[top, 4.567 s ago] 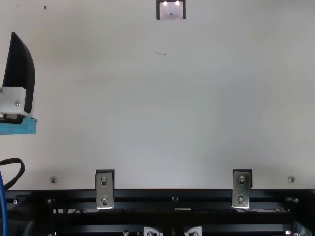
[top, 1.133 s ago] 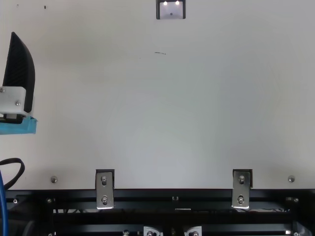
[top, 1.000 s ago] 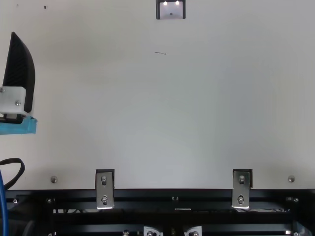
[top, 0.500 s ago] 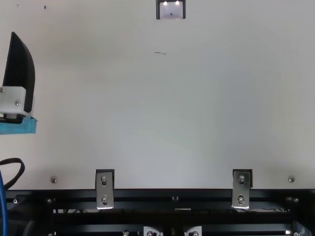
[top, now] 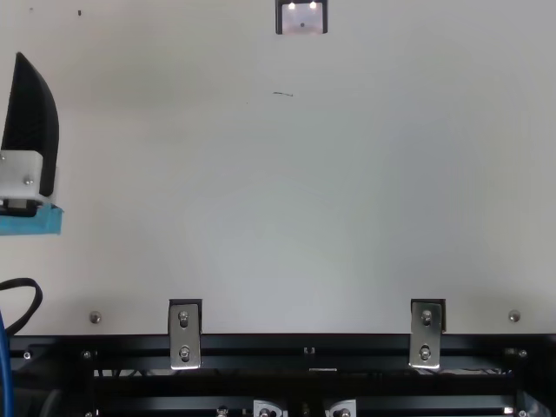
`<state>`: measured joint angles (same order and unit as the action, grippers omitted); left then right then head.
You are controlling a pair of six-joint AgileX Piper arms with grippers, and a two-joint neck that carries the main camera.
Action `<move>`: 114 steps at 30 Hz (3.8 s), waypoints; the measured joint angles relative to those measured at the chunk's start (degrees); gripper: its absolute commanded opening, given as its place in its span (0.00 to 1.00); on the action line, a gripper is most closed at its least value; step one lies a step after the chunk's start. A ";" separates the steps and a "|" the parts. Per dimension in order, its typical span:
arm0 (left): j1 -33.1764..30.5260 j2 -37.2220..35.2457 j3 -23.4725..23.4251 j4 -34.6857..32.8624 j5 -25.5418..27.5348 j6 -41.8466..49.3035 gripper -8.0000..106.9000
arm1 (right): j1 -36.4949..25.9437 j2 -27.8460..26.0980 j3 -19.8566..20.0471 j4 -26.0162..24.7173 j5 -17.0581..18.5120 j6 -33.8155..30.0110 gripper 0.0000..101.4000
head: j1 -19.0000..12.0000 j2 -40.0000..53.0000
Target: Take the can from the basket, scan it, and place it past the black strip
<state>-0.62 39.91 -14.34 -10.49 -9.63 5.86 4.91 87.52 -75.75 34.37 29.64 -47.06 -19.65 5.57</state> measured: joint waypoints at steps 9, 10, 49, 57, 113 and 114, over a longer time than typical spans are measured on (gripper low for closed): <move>1.02 -0.32 -5.86 -0.56 -0.14 -2.24 0.85 | 0.39 -4.66 4.29 3.18 -3.38 -1.69 1.00 | 0.29 0.00; 1.12 -0.59 -6.43 -0.56 0.39 -2.49 0.85 | 0.42 -5.48 4.96 3.59 -3.66 -1.87 1.00 | 0.29 0.00; 0.59 -5.77 -14.34 1.68 18.75 -6.95 0.85 | 3.73 -44.04 45.83 12.40 -19.59 6.99 1.00 | 0.29 0.00; -0.11 -4.46 -14.02 2.54 16.82 -7.79 0.85 | 3.02 -53.08 52.68 9.50 -19.74 11.13 1.00 | 0.29 0.00; 2.78 -10.07 -6.69 2.11 29.44 -10.85 0.85 | -6.05 -64.90 63.14 -20.30 -22.46 14.80 1.00 | 0.29 0.00; 2.78 -10.07 -6.69 2.11 29.44 -10.85 0.85 | -6.05 -64.90 63.14 -20.30 -22.46 14.80 1.00 | 0.29 0.00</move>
<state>2.16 29.84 -21.03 -8.39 19.81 -4.99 -1.14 22.62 -12.61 14.08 7.18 -32.27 -19.35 5.57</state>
